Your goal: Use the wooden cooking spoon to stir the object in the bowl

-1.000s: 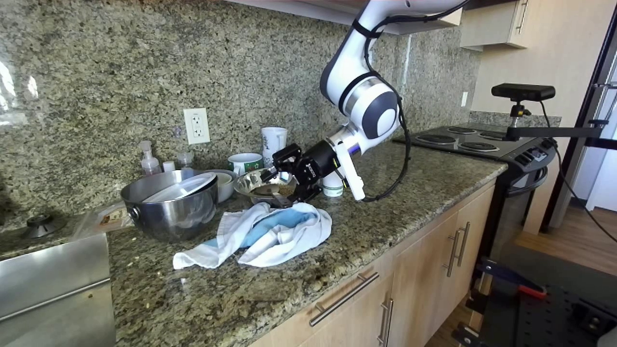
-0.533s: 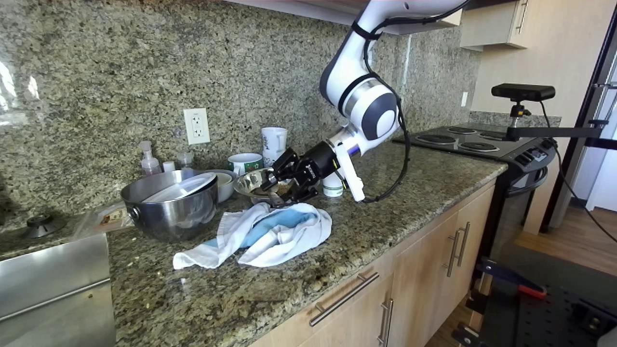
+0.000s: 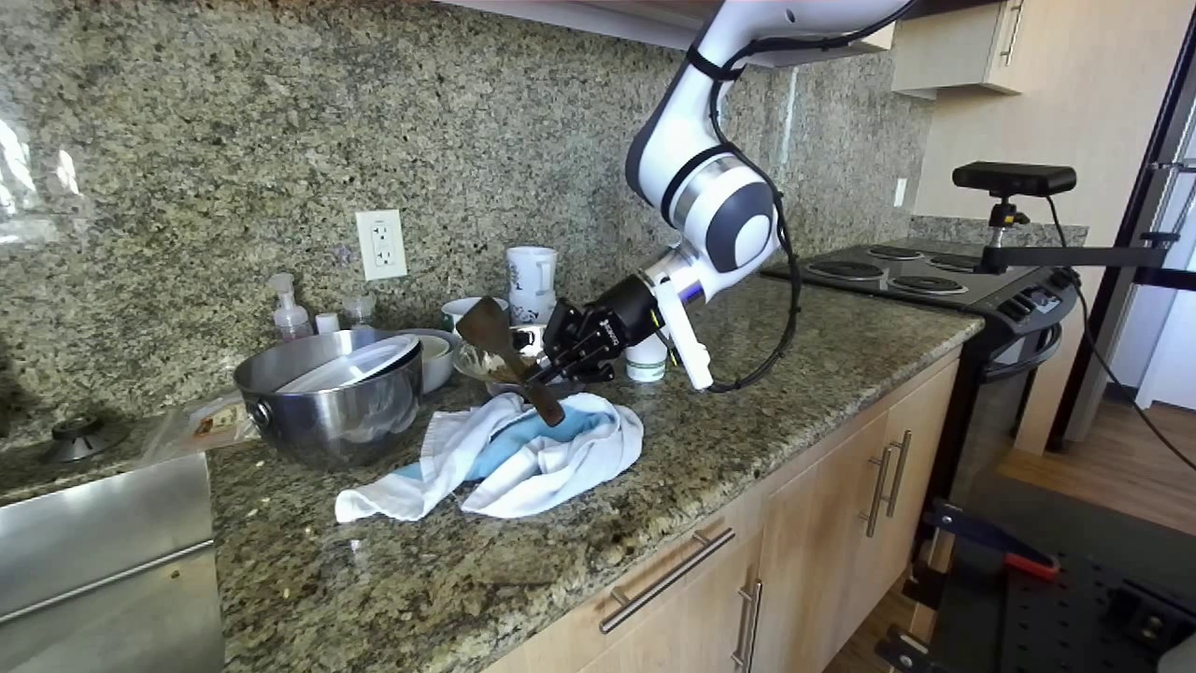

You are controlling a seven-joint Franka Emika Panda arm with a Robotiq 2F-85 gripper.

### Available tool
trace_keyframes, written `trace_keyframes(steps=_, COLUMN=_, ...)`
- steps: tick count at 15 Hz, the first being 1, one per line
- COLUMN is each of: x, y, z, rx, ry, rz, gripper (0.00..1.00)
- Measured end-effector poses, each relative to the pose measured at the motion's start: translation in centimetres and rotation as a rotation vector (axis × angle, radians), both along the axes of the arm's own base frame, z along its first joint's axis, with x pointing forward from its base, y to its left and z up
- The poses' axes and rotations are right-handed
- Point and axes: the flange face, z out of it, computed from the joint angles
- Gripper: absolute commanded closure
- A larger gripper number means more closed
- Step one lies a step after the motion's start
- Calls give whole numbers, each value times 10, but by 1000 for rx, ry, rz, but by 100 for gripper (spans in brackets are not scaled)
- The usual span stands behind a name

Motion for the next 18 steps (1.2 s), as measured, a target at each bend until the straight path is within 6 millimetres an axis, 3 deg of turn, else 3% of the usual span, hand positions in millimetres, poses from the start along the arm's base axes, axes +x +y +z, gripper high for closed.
trace_keyframes(steps=9, x=1, y=-4, z=2, rx=2, ry=-2, rz=-10, gripper=98)
trace_keyframes(steps=13, x=4, y=-11, z=19, rx=30, ry=22, rz=-53, gripper=98)
trace_keyframes(steps=18, x=4, y=-13, z=45, rx=40, ry=188, rz=-51, gripper=98)
